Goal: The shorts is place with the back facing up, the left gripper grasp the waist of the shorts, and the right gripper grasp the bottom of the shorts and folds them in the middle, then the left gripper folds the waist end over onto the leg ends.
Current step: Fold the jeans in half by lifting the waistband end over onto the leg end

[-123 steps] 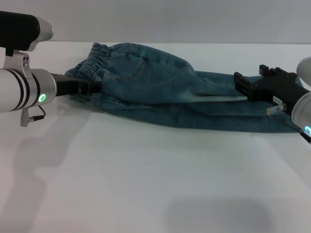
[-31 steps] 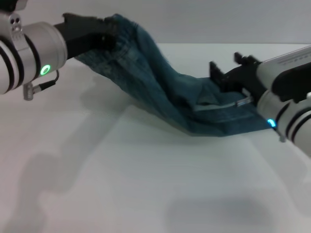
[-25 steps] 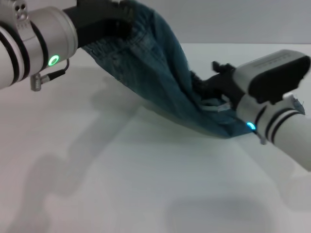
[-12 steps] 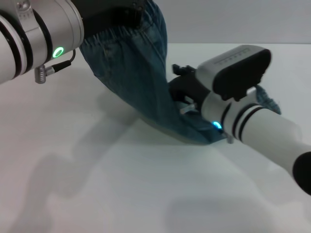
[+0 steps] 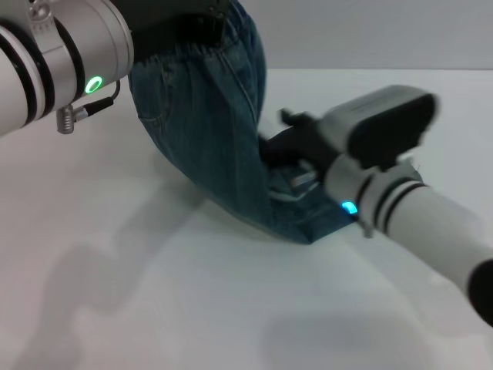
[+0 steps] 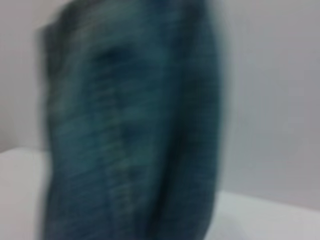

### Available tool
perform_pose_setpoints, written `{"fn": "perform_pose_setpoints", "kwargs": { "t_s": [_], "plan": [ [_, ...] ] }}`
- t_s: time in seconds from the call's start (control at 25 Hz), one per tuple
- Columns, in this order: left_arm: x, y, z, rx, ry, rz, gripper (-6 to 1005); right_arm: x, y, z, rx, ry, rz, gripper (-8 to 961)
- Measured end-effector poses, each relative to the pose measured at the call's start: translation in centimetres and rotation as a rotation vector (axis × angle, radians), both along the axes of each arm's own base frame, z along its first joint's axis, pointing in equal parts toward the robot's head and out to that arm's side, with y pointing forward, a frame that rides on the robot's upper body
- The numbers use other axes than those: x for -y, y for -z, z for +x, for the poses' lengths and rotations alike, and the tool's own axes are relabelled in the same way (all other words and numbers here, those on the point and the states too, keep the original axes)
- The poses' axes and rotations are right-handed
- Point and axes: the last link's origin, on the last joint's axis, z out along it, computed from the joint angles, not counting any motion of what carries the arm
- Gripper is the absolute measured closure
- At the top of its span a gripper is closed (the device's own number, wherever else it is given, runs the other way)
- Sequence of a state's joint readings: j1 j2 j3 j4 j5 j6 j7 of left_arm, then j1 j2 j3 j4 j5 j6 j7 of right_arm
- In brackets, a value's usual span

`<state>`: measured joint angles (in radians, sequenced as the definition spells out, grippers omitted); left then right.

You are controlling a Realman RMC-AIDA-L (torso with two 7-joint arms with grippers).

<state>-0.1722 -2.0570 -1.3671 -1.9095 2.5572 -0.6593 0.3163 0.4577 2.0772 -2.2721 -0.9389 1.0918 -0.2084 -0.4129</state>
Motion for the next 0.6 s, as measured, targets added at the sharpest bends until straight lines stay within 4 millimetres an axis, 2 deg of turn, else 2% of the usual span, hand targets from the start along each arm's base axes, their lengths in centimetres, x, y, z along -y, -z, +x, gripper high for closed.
{"fn": "perform_pose_setpoints", "kwargs": {
  "t_s": [0.12,0.24,0.4,0.48,0.6],
  "plan": [
    [0.0,0.0,-0.1,-0.006,0.002,0.002,976,0.1,-2.5,2.0,-0.02,0.047,0.106,335],
    [-0.1,0.0,0.0,-0.01,0.009,0.005,976,0.5,-4.0,3.0,-0.016,0.059,0.167,335],
    [-0.1,0.0,0.1,-0.01,0.012,0.006,976,1.1,-3.3,3.0,-0.025,0.067,0.134,335],
    [-0.2,0.0,0.5,-0.007,0.024,0.009,976,1.7,-1.7,2.0,-0.046,0.055,0.07,335],
    [-0.3,0.0,0.5,-0.007,0.026,0.01,976,2.0,-0.8,1.5,-0.063,0.052,0.027,335]
  ]
}}
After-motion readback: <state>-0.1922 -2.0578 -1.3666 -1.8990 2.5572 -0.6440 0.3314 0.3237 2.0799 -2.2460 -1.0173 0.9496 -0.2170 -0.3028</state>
